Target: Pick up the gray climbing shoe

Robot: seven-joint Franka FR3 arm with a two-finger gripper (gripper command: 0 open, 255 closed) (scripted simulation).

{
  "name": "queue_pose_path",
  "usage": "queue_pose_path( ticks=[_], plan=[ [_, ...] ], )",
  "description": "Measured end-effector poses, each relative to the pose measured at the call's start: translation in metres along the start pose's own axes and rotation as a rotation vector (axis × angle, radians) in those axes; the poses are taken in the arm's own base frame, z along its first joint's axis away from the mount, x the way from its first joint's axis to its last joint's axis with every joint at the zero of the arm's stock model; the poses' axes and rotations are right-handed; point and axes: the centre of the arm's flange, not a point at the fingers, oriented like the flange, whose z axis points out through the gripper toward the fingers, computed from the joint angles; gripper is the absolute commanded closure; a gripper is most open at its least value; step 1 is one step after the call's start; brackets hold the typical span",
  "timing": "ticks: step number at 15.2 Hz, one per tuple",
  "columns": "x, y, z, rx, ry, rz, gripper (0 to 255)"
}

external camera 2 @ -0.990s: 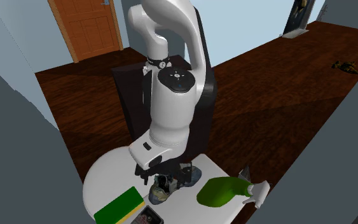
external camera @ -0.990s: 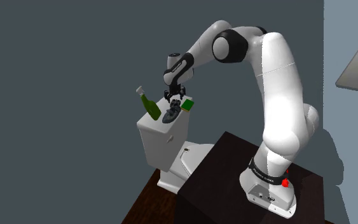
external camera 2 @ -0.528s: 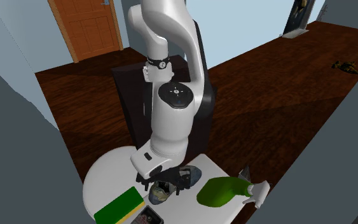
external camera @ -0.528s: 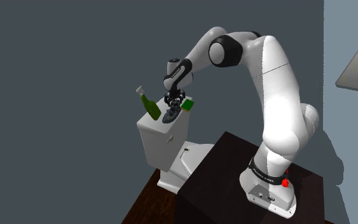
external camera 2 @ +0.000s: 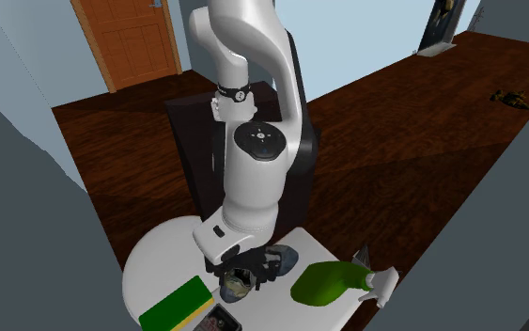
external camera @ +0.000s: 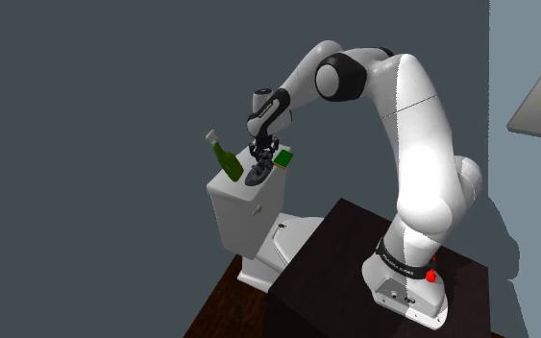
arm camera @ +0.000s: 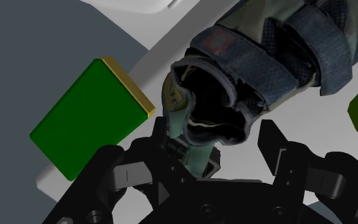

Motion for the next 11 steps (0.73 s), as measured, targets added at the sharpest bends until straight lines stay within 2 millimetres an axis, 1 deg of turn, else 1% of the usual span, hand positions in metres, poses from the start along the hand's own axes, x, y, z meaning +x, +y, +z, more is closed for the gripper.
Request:
queue_pose_path(
  ticks=[2, 4, 11],
  plan=[
    [0.0, 0.0, 0.0, 0.0, 0.001, 0.0, 255],
    [0.0, 0.001, -0.004, 0.0, -0.002, 0.0, 255],
    [0.004, 0.006, -0.039, -0.001, -0.003, 0.0, 255]
  ],
)
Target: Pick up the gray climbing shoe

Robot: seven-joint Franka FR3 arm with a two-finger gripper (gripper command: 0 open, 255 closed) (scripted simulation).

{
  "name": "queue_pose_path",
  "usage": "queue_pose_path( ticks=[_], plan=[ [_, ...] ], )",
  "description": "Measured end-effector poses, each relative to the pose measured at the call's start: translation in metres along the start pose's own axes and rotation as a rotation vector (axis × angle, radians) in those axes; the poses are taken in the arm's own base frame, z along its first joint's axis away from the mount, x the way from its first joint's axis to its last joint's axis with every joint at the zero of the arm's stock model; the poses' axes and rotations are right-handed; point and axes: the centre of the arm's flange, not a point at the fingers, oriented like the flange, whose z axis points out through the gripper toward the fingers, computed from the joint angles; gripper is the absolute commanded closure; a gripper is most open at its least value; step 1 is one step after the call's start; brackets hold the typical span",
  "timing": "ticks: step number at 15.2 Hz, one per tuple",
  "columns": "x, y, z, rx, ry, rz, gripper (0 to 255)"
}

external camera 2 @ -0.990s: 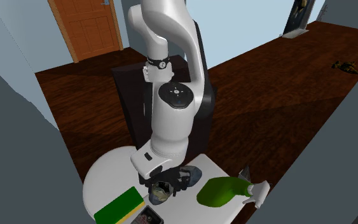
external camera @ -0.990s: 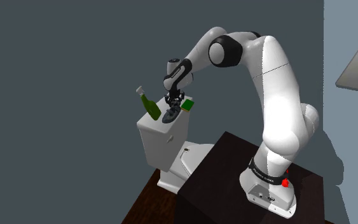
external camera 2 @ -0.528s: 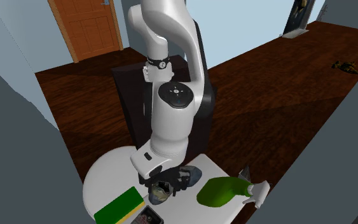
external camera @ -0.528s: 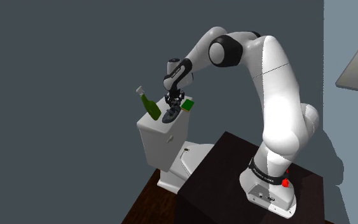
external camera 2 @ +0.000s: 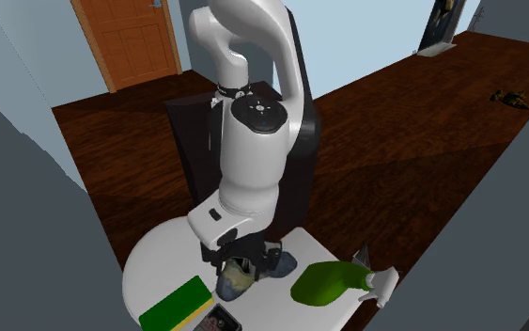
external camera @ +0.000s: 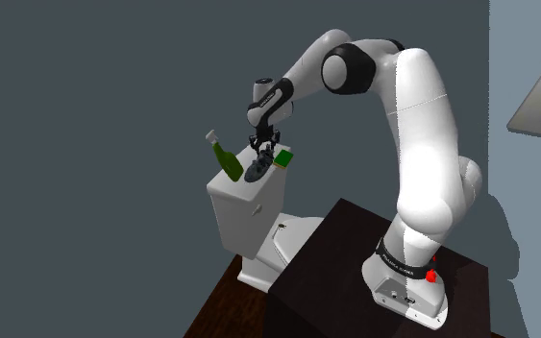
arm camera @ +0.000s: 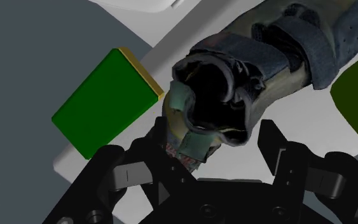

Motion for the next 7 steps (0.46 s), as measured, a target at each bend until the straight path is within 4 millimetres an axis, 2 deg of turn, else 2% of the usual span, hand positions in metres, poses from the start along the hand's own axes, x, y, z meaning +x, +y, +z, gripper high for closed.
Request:
queue_pose_path(
  ticks=[7],
  plan=[
    [0.005, 0.004, -0.034, 0.0, 0.0, 0.001, 255]
  ],
)
